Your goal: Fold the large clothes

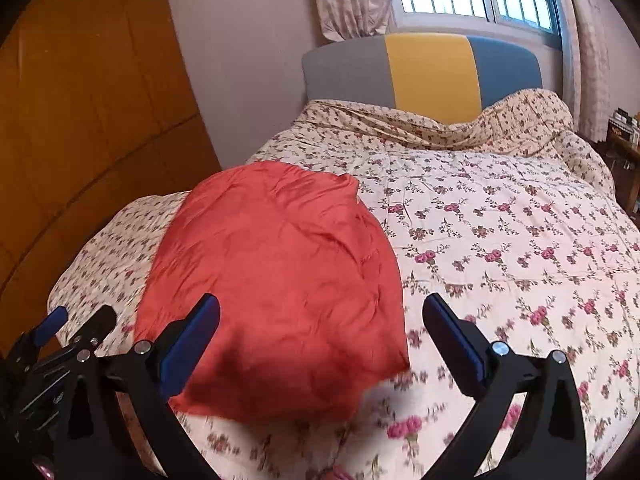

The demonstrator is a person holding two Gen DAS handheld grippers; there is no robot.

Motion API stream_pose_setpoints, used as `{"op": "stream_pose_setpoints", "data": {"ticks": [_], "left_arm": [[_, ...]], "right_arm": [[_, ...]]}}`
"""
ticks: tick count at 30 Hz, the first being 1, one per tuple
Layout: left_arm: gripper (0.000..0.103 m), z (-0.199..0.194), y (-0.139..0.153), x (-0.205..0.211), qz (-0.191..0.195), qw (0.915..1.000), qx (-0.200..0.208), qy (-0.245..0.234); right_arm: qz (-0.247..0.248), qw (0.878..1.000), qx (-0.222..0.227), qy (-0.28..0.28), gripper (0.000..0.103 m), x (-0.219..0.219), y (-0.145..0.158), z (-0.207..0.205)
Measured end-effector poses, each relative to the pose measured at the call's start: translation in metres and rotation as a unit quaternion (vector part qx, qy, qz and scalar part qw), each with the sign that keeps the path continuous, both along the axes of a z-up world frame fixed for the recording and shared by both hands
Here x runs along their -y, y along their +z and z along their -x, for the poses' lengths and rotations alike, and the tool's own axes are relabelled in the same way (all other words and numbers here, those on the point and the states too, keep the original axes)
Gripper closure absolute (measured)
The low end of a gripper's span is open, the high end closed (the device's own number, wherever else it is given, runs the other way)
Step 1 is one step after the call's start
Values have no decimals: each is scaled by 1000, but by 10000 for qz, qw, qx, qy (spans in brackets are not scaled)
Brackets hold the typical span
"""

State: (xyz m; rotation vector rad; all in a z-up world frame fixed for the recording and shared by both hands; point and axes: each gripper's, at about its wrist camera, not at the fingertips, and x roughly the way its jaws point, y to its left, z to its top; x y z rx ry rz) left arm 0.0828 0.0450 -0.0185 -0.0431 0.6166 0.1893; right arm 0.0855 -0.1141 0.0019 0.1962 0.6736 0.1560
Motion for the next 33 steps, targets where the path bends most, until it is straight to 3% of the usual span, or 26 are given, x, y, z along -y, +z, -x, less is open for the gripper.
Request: {"op": "stream_pose_setpoints", "data": {"ticks": [12, 33], "left_arm": [[3, 45, 11, 7, 30, 9999, 112, -52], [3, 54, 23, 17, 17, 9997, 209, -133]], "right_arm": [[426, 9988, 116, -202, 2, 4, 6, 50], [269, 9995, 119, -81, 2, 3, 10, 54]]}}
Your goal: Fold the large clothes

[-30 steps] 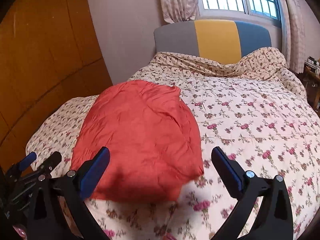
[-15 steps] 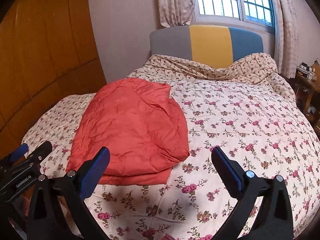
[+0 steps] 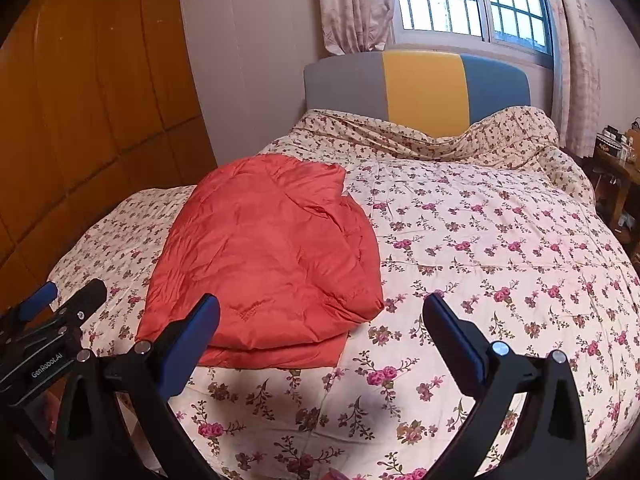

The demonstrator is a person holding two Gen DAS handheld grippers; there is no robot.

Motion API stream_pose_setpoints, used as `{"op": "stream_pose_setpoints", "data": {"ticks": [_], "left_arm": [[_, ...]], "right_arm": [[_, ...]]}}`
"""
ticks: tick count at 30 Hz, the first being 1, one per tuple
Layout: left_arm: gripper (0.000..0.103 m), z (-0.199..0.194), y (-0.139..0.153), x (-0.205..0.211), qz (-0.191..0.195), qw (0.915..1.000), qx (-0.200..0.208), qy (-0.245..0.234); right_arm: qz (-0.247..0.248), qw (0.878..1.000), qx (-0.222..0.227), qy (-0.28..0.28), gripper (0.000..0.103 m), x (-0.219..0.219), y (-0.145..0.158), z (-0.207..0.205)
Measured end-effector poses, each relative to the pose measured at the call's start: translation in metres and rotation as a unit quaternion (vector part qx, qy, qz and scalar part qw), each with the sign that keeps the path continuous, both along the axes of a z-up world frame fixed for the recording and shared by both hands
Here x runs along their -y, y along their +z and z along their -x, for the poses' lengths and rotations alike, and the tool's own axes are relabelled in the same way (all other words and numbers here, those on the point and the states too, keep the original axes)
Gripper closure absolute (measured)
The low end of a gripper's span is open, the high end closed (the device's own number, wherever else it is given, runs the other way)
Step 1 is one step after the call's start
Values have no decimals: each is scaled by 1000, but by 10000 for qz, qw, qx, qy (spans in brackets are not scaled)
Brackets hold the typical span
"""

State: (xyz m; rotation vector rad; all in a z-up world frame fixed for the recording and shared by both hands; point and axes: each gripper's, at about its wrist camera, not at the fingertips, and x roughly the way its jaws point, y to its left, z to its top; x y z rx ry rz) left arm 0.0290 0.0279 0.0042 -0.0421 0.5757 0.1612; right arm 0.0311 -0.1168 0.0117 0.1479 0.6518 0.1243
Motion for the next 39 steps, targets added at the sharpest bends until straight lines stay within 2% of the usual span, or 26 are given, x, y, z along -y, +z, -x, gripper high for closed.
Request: {"op": "stream_pose_setpoints", "data": {"ticks": [39], "left_arm": [[3, 1, -6, 4, 113, 9999, -117, -31]], "right_arm": [[-35, 9999, -133, 83, 2, -4, -9, -5]]}}
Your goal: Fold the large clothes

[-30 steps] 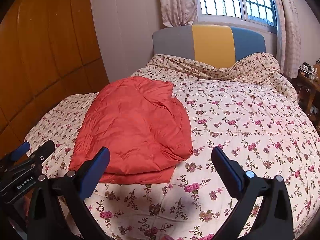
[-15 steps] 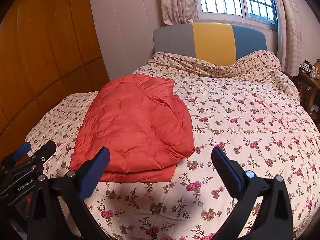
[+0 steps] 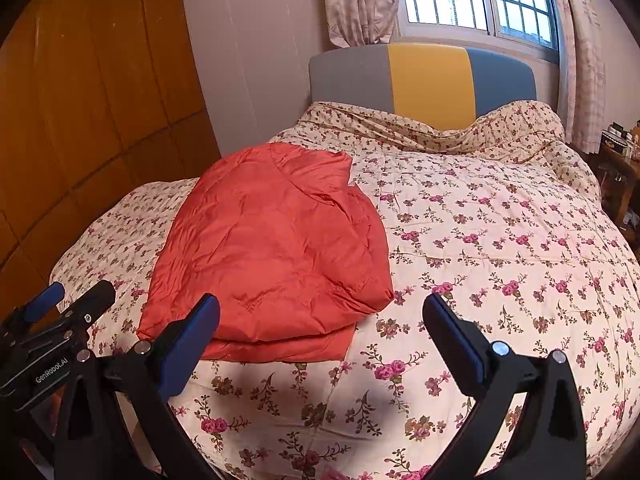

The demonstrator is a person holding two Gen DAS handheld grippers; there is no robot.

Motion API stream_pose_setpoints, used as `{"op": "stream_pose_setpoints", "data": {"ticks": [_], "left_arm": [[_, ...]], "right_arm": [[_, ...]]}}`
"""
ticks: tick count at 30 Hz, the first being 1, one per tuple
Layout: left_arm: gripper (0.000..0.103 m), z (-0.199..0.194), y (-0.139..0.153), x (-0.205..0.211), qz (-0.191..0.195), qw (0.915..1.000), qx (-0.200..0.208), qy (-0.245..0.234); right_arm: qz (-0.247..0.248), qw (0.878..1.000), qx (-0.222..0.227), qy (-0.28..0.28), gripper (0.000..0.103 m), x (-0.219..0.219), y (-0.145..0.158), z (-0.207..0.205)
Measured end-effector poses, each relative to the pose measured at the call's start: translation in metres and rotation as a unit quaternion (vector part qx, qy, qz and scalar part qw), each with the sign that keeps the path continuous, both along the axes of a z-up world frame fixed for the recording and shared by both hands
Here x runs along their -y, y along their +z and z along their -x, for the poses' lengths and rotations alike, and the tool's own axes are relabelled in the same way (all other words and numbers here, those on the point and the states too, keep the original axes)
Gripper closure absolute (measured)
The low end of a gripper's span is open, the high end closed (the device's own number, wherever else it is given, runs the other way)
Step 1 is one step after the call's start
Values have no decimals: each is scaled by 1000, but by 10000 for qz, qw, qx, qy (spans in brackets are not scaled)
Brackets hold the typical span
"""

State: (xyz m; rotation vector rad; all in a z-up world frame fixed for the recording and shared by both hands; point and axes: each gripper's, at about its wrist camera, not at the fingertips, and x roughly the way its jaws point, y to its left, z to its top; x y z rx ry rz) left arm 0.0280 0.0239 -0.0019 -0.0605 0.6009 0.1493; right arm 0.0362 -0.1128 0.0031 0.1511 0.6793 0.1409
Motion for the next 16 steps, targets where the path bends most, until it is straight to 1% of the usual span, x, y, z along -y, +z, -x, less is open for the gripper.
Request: {"op": "stream_pose_setpoints", "data": {"ticks": [3, 5, 7, 12, 14, 16], "left_arm": [[3, 0, -3, -1, 60, 9999, -48, 65], [3, -2, -5, 0, -17, 9999, -107, 67], [3, -3, -7, -1, 26, 9998, -174, 70], [3, -11, -18, -4, 137, 9987, -483, 111], [3, -14, -21, -6, 103, 9983, -553, 133], [3, -18, -25, -11, -48, 9981, -577, 191]], "right_arm": [[-21, 10000, -25, -9, 2, 0, -2, -1], [-29, 10000, -48, -12, 2, 1, -3, -1], [-37, 10000, -67, -28, 2, 1, -4, -2], [-46, 9998, -161, -57, 2, 5, -11, -5], [-43, 9997, -194, -122, 2, 10, -15, -8], [-42, 9996, -203, -167, 2, 13, -17, -10]]}}
